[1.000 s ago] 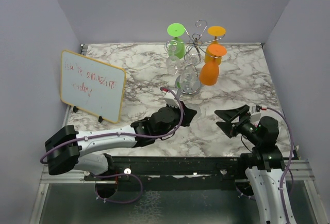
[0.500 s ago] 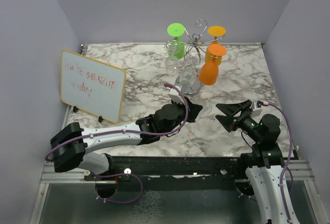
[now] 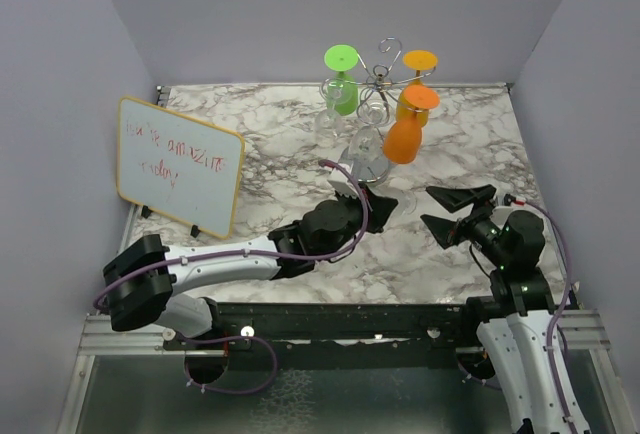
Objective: Place the wine glass upside down on the wine glass rack
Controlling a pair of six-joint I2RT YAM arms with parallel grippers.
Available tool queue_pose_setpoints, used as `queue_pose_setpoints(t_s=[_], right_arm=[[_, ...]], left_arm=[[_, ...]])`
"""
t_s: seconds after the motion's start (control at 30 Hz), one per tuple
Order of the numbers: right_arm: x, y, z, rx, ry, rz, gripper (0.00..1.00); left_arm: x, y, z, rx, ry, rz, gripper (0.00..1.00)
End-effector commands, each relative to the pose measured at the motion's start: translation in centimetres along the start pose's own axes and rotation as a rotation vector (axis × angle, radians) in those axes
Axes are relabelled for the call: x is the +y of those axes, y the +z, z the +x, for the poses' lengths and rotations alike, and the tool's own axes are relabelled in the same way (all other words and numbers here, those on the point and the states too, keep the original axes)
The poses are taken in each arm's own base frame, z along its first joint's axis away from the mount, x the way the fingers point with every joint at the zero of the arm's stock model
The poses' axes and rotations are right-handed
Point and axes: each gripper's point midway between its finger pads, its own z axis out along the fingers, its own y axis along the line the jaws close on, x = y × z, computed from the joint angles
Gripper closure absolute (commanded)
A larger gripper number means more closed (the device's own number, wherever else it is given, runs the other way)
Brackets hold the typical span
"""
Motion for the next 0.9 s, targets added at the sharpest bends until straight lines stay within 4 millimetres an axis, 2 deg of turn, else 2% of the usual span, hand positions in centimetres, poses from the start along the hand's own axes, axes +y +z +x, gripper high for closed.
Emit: queue_pose_setpoints(t_s=[0.0,0.3,0.57,0.77,0.87], right_arm=[[0.6,0.1,-0.2,-0.006,0.041,0.031,0.1],[1.3,1.1,-0.8,-0.012,0.121,0.053,0.09],[6.0,2.6,-1.8,-0.009,0.169,-0.051,0.09],[7.9,3.5,-2.2,0.006,0.167,-0.07,0.1],[8.0,3.7,-2.4,-0.002,0.163,-0.054,0.1]], left_arm=[[-3.8,1.2,-3.9,-0.139,-0.055,0.09,1.0],[-6.7,3.3,-5.5,-0.221,-0.028,0.176,1.0],[-9.0,3.8,-5.9,-0.251,-0.01,0.286,1.0],[-10.1,4.1,-6.0,-0.272,0.001,0.344,1.0],[-10.5,4.2,-6.3,-0.29,0.006,0.358,1.0]])
